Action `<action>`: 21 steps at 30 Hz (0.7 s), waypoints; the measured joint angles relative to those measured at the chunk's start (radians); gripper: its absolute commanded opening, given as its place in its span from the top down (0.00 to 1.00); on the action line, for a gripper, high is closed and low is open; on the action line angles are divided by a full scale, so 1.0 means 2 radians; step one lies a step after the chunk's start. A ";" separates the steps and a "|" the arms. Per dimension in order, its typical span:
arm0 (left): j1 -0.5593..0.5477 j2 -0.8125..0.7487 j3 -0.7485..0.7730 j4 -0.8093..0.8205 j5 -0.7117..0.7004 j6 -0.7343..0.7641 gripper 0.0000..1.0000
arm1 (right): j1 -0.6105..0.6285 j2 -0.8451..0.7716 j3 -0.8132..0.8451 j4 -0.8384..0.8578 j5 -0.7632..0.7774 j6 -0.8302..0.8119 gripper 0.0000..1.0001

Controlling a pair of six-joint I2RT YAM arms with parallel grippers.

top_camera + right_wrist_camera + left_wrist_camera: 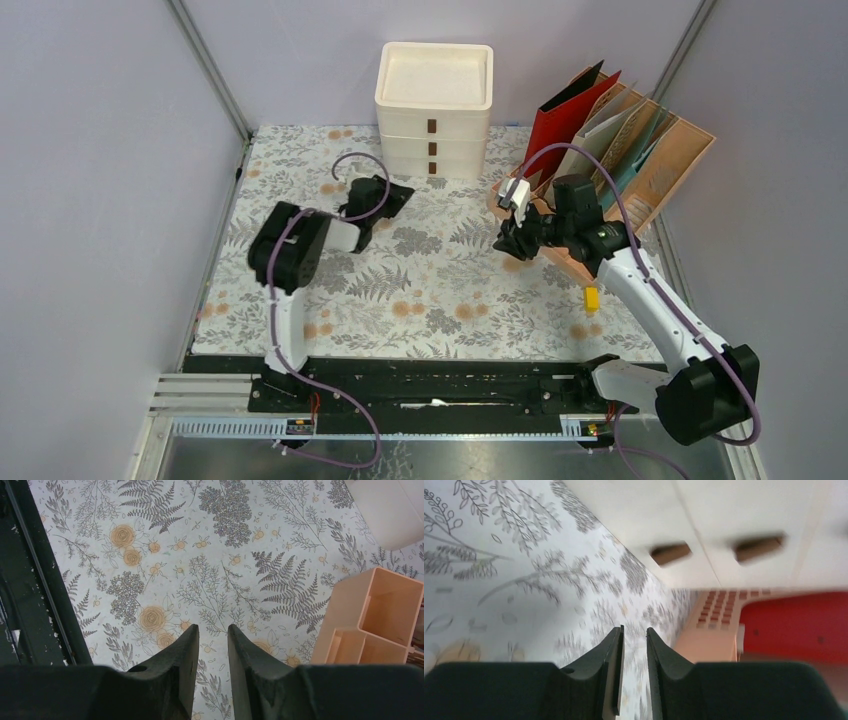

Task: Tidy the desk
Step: Close the drawer in the storage box, then reset both arms

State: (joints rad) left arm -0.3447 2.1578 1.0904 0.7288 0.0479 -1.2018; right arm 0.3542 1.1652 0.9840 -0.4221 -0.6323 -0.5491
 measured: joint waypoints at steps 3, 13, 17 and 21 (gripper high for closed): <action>0.003 -0.089 -0.074 0.001 0.024 0.051 0.62 | -0.008 -0.004 0.000 -0.006 -0.010 -0.003 0.65; 0.004 -0.467 -0.147 -0.191 0.016 0.266 0.02 | -0.015 -0.008 0.107 -0.075 -0.008 -0.017 0.50; 0.009 -0.560 -0.131 -0.288 0.003 0.329 0.01 | -0.021 0.000 0.192 -0.102 -0.022 -0.010 0.34; 0.012 -0.617 -0.108 -0.361 0.003 0.377 0.01 | -0.023 0.017 0.236 -0.116 -0.053 0.007 0.00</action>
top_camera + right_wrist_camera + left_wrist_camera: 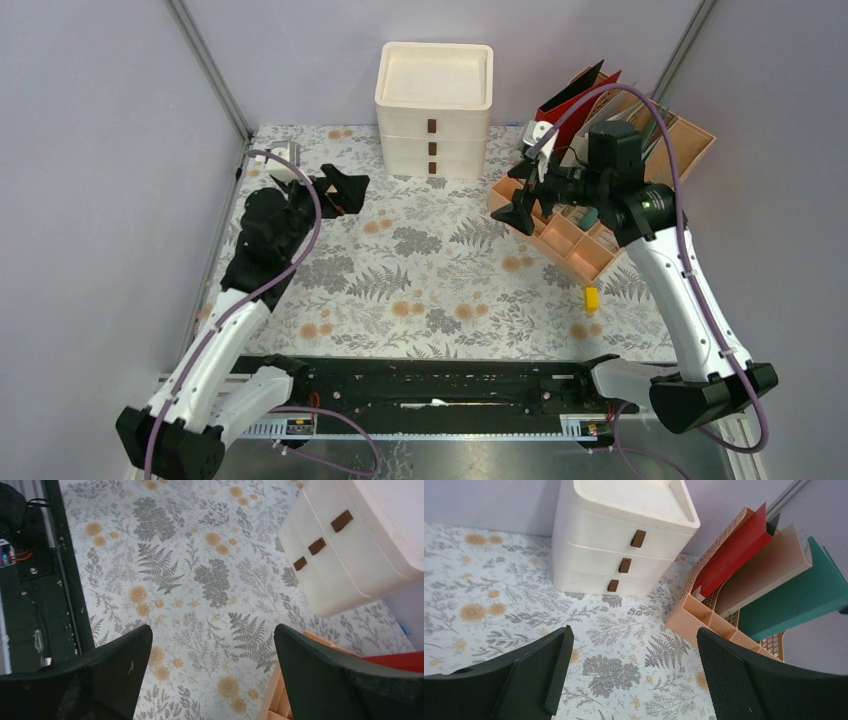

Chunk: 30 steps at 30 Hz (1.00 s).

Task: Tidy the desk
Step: Reset both arms

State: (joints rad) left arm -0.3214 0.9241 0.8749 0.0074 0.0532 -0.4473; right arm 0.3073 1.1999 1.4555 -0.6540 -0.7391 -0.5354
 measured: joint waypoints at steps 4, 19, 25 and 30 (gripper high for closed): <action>0.000 -0.045 0.007 -0.032 0.004 0.022 0.01 | -0.001 0.031 0.014 -0.007 -0.031 -0.006 0.00; 0.000 -0.009 0.043 -0.072 0.049 0.018 0.01 | -0.002 0.080 0.078 -0.004 0.001 0.089 0.00; 0.000 0.007 0.146 -0.152 0.033 0.041 0.01 | -0.008 0.049 0.109 0.001 0.054 0.136 0.00; 0.000 -0.006 0.218 -0.180 0.020 0.064 0.01 | -0.009 0.015 0.131 0.000 0.092 0.154 0.00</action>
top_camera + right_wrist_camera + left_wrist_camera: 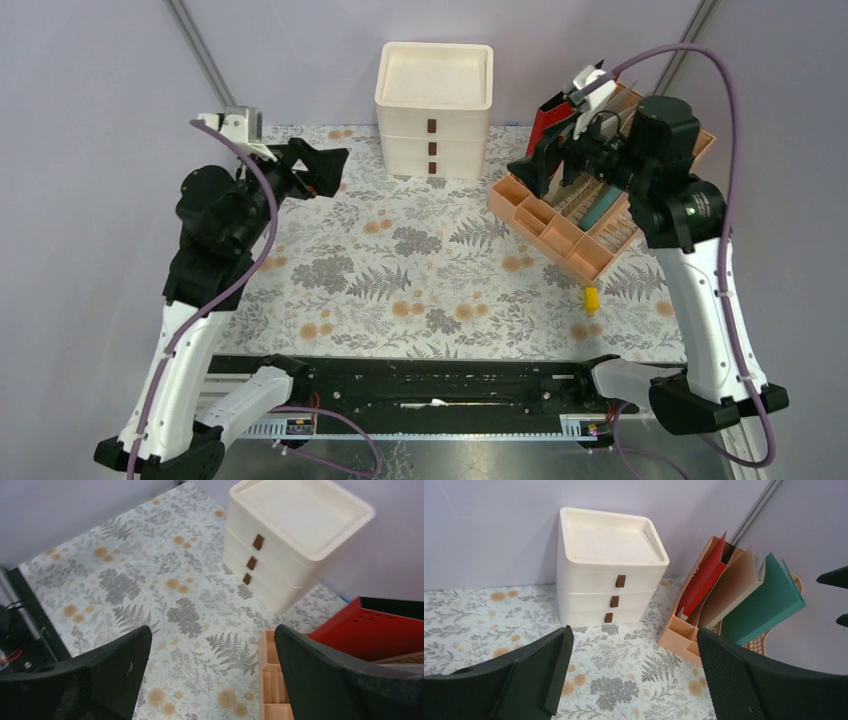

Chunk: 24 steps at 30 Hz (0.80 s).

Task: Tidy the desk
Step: Reset both arms

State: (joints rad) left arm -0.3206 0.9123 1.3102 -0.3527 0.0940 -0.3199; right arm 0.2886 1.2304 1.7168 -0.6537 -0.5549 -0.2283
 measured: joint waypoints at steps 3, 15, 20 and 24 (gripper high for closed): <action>0.000 -0.015 0.019 -0.014 -0.008 0.009 0.01 | -0.001 -0.018 0.016 0.000 0.044 0.016 0.00; 0.000 -0.041 0.041 -0.053 -0.010 0.013 0.01 | -0.007 -0.052 0.085 -0.008 0.144 0.067 0.00; 0.000 -0.044 0.035 -0.055 -0.005 0.002 0.01 | -0.008 -0.060 0.071 -0.008 0.152 0.077 0.00; 0.000 -0.050 0.027 -0.059 -0.001 -0.004 0.01 | -0.008 -0.058 0.060 -0.011 0.149 0.079 0.00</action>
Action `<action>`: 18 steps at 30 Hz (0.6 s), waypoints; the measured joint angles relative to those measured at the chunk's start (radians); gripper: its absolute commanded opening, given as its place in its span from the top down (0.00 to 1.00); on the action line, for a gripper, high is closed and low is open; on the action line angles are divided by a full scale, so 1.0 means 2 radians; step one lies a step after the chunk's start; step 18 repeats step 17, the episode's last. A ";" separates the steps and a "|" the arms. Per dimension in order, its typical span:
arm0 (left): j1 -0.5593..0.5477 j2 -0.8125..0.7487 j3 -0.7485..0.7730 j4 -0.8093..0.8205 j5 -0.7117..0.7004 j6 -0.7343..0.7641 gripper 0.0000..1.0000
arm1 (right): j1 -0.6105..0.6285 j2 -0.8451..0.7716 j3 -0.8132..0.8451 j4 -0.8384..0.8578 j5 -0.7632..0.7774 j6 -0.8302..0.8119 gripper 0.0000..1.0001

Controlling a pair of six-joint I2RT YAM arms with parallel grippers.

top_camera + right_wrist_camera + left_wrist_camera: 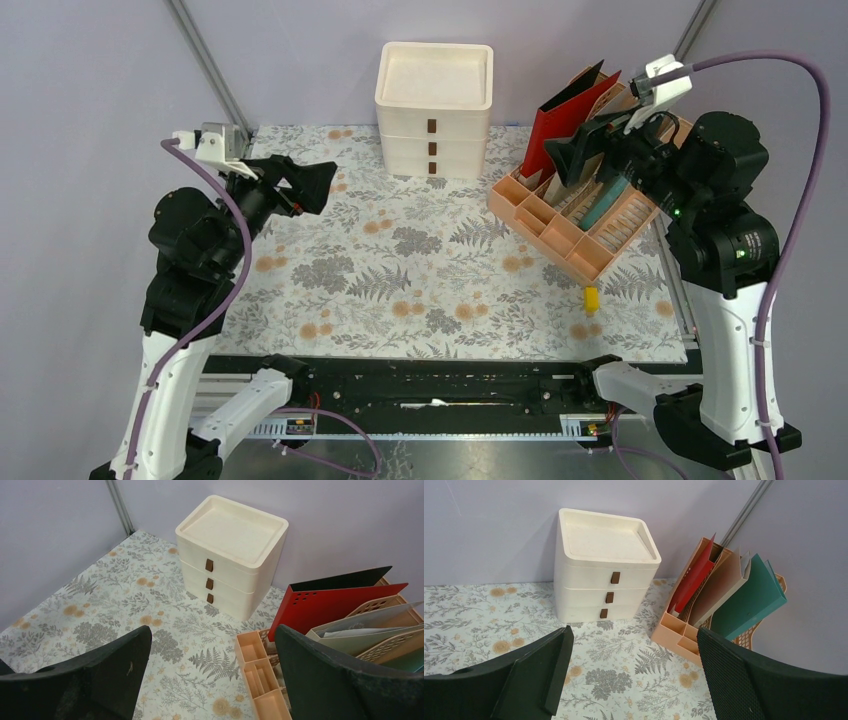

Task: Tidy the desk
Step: Reset both arms

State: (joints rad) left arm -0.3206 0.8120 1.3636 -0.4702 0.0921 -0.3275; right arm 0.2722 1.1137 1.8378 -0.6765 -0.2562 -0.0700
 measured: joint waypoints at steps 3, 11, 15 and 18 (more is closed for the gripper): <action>0.000 -0.001 -0.002 -0.001 0.003 -0.003 0.01 | -0.002 0.000 -0.002 -0.007 -0.010 0.000 0.00; 0.000 -0.008 -0.015 0.001 0.007 -0.006 0.01 | -0.010 0.000 -0.002 -0.011 -0.041 -0.002 0.00; 0.000 -0.012 -0.032 0.006 0.012 -0.008 0.01 | -0.021 0.001 -0.004 -0.011 -0.067 -0.001 0.00; 0.000 -0.014 -0.042 0.011 0.017 -0.010 0.01 | -0.027 0.002 -0.005 -0.012 -0.079 -0.001 0.00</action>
